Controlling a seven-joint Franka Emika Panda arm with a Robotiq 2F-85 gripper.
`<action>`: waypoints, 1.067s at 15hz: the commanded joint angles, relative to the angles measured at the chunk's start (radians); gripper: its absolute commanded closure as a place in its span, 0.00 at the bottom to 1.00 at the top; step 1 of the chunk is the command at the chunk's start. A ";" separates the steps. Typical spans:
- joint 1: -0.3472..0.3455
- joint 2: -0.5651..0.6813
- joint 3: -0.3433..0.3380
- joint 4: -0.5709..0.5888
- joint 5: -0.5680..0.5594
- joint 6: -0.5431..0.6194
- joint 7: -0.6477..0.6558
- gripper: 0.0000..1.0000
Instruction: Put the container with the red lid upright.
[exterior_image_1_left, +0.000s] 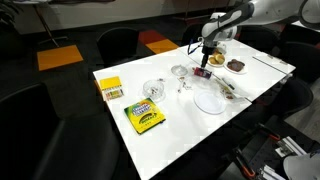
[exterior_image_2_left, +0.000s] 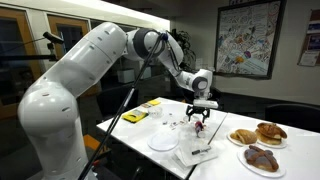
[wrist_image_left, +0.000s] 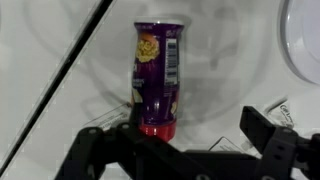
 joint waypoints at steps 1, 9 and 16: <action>0.023 -0.020 -0.016 -0.057 -0.086 0.072 0.080 0.00; 0.016 0.057 -0.010 -0.078 -0.225 0.251 0.139 0.00; 0.017 0.076 -0.009 -0.079 -0.276 0.325 0.147 0.62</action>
